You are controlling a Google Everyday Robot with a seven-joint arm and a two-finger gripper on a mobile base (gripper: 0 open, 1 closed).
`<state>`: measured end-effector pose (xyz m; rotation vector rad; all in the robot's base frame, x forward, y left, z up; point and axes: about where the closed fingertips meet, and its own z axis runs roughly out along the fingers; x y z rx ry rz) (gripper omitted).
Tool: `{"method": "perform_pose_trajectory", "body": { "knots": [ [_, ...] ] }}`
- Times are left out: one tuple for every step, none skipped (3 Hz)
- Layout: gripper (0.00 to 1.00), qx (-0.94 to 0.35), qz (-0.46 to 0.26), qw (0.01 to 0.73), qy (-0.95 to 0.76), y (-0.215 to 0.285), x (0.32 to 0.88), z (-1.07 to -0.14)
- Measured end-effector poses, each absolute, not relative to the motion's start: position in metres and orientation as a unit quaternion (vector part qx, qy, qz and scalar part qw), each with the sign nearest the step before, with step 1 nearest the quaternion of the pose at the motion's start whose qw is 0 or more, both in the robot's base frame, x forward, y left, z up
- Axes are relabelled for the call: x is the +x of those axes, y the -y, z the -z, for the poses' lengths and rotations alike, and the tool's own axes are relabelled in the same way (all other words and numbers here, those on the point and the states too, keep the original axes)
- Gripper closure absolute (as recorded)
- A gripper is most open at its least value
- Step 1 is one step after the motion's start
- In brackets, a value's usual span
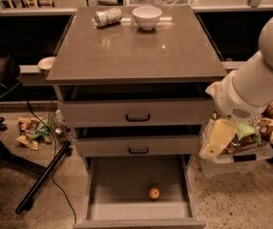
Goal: Pick orange from bottom drawer and place on counter
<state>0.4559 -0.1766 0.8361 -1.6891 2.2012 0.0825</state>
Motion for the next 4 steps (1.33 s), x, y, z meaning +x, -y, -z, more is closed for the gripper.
{"method": "perform_pose_trajectory", "body": {
  "knots": [
    [0.00,-0.589,-0.041,0.199,-0.782,0.161,0.468,-0.780],
    [0.00,-0.589,-0.042,0.199,-0.782,0.161,0.468,-0.780],
    [0.00,-0.594,-0.047,0.189,-0.781,0.159,0.471,-0.752],
    [0.00,-0.600,-0.065,0.175,-0.778,0.152,0.473,-0.693]
  ]
}}
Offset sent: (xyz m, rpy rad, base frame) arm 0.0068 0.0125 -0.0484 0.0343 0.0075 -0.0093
